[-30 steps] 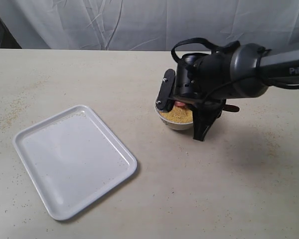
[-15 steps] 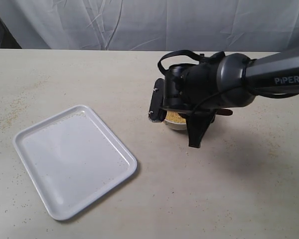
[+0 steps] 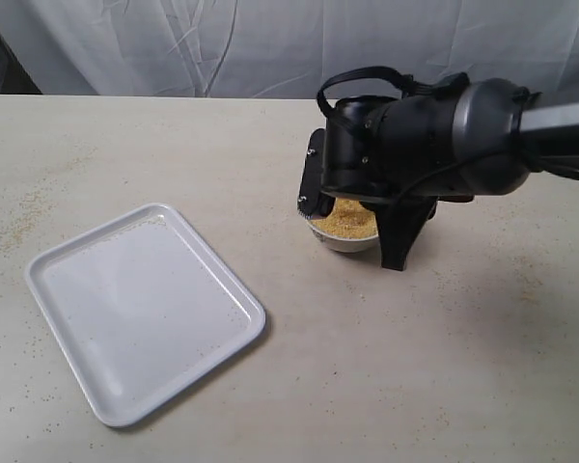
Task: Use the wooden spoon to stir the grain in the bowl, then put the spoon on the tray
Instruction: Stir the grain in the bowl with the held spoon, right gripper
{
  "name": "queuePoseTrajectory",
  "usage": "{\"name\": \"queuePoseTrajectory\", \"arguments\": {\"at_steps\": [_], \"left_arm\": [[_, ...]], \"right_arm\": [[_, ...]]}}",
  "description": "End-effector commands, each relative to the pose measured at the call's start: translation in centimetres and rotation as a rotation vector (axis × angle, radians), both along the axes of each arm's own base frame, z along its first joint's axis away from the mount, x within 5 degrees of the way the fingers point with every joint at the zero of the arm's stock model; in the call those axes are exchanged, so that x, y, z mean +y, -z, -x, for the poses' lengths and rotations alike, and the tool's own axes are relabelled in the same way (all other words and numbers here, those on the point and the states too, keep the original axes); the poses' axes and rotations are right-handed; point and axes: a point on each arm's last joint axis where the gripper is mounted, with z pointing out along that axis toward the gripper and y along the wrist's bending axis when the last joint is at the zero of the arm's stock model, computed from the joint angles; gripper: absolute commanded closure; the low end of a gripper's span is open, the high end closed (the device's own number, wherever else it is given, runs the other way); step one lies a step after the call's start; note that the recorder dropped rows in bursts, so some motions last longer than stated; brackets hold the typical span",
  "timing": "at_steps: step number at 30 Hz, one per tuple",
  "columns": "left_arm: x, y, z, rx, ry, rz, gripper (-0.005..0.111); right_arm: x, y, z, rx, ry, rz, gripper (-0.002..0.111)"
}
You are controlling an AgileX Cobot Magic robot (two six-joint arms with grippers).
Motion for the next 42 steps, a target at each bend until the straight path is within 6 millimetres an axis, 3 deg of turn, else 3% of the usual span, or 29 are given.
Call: {"name": "queuePoseTrajectory", "arguments": {"at_steps": [1, 6, 10, 23, 42], "left_arm": [[0.0, 0.1, 0.0, 0.0, 0.005, 0.007, 0.106], [0.0, 0.1, 0.0, 0.0, 0.005, 0.007, 0.106], [0.0, 0.1, 0.0, 0.0, 0.005, 0.007, 0.106], [0.0, 0.1, 0.0, 0.0, 0.005, 0.007, 0.106], [0.0, 0.1, 0.0, 0.0, 0.005, 0.007, 0.106]], "right_arm": [[-0.7, -1.7, 0.1, -0.039, 0.013, 0.051, 0.109], [-0.9, -2.1, 0.1, -0.053, 0.012, 0.061, 0.109], [-0.3, -1.6, 0.0, -0.031, -0.016, -0.036, 0.109], [-1.3, 3.0, -1.8, 0.051, 0.062, -0.003, 0.109], [0.7, 3.1, 0.1, 0.078, 0.029, 0.024, 0.109]]}}
